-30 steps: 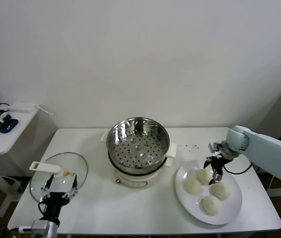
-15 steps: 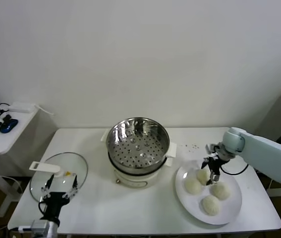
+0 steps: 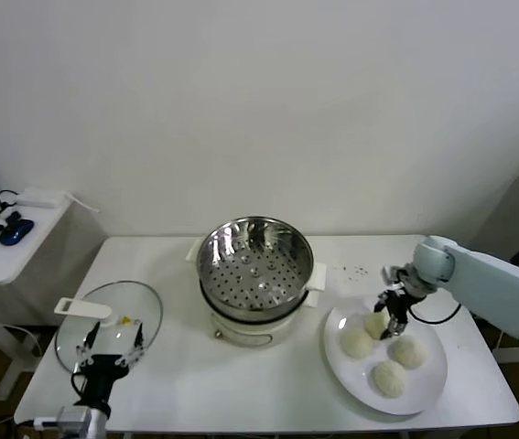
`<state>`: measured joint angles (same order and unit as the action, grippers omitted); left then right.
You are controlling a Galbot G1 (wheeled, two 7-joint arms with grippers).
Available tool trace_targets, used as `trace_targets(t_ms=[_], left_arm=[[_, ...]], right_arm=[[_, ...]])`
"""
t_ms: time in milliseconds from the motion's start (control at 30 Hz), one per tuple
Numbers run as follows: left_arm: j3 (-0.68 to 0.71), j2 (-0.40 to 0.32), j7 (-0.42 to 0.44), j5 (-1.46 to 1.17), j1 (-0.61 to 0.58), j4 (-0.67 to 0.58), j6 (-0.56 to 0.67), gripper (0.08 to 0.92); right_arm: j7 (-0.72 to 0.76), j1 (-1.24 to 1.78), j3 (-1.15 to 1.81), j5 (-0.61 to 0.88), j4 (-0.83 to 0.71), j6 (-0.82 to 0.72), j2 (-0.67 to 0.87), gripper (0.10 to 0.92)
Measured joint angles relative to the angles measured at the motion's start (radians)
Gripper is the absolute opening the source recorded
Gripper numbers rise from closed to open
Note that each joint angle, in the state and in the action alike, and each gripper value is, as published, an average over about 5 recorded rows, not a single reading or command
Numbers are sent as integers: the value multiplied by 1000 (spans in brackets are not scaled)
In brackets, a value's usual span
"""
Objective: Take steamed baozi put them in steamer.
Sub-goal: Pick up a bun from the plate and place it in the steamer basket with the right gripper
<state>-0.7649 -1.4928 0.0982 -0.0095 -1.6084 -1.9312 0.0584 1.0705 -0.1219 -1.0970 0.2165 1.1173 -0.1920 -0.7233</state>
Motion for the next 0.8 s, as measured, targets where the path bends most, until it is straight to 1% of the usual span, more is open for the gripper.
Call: trace_targets(t_ms=[400,800], left_arm=[[-2,-2,-1,0,4,-5,-3,823],[1,-6,-2,15,10,-3,-7,823]], right_arm=[[23,-184,-89,81,61,10,7,679],[46,-491,-270,238,125,26,-50,687]])
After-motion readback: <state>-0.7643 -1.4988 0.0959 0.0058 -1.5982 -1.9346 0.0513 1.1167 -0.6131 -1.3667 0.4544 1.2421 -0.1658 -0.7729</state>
